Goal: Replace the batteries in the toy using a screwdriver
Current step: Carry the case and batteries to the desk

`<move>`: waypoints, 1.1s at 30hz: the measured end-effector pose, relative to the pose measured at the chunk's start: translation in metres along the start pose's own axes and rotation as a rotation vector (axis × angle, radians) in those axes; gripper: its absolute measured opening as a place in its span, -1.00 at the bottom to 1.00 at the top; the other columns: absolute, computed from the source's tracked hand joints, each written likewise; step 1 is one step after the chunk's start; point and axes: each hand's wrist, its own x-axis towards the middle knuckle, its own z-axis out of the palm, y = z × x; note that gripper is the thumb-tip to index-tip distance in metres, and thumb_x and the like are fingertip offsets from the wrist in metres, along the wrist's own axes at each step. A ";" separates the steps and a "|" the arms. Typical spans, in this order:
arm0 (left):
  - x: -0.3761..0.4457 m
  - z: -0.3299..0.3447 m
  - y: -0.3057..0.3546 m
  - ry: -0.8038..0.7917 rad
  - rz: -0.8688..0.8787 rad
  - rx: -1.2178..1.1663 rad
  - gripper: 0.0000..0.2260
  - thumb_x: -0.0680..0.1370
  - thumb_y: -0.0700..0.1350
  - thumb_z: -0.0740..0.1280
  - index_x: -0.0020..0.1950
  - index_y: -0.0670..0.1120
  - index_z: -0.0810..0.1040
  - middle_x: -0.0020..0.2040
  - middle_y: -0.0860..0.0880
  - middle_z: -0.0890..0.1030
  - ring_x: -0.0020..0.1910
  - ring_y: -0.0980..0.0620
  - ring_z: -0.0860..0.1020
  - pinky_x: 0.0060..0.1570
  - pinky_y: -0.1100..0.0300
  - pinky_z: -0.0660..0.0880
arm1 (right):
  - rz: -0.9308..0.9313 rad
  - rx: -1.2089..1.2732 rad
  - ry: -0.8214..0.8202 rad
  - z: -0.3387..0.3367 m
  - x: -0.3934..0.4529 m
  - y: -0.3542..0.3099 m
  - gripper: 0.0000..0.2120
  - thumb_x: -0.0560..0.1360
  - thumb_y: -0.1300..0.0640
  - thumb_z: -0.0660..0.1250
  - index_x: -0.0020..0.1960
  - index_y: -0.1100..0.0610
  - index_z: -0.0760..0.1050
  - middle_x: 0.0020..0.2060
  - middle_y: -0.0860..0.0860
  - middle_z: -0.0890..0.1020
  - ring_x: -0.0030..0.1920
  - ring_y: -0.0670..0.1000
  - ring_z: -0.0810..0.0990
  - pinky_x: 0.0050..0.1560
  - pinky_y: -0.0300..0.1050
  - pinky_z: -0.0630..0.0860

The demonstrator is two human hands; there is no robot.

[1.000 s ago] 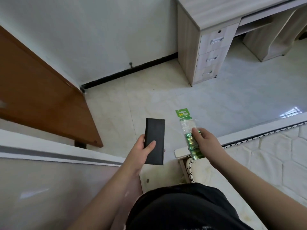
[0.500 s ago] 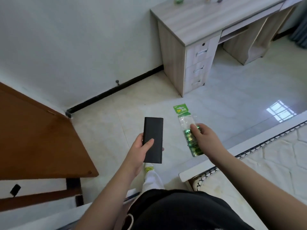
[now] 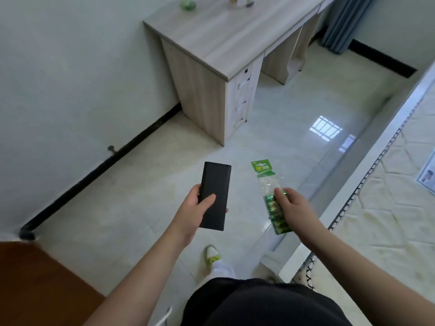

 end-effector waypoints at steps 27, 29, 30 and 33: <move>0.178 0.087 0.172 -0.152 0.077 0.105 -0.76 0.63 -0.20 0.24 0.31 -0.12 0.44 0.11 -0.20 0.64 -0.04 -0.24 0.67 -0.10 0.02 0.59 | -0.050 0.279 0.162 -0.101 0.154 -0.128 -0.74 0.62 -0.07 0.16 0.05 0.07 0.52 -0.18 0.10 0.63 -0.24 0.06 0.60 -0.29 -0.13 0.48; 0.196 0.104 0.187 -0.154 0.087 0.103 -0.76 0.63 -0.19 0.24 0.31 -0.10 0.43 0.13 -0.21 0.64 -0.03 -0.24 0.67 -0.08 0.01 0.58 | -0.055 0.271 0.158 -0.120 0.174 -0.138 -0.74 0.61 -0.08 0.16 0.04 0.07 0.52 -0.17 0.12 0.63 -0.20 0.11 0.63 -0.25 -0.09 0.53; 0.204 0.112 0.194 -0.151 0.095 0.097 -0.76 0.63 -0.19 0.24 0.31 -0.10 0.43 0.13 -0.21 0.64 -0.03 -0.24 0.67 -0.08 0.01 0.58 | -0.052 0.266 0.159 -0.129 0.185 -0.142 -0.73 0.61 -0.09 0.16 0.04 0.07 0.52 -0.16 0.13 0.64 -0.19 0.13 0.64 -0.23 -0.07 0.54; 0.228 0.130 0.213 -0.129 0.107 0.082 -0.77 0.63 -0.19 0.24 0.29 -0.07 0.44 0.11 -0.18 0.65 -0.04 -0.22 0.67 -0.11 0.02 0.59 | -0.047 0.260 0.164 -0.150 0.213 -0.155 -0.72 0.62 -0.08 0.15 0.07 0.09 0.51 -0.16 0.13 0.63 -0.21 0.12 0.63 -0.26 -0.09 0.52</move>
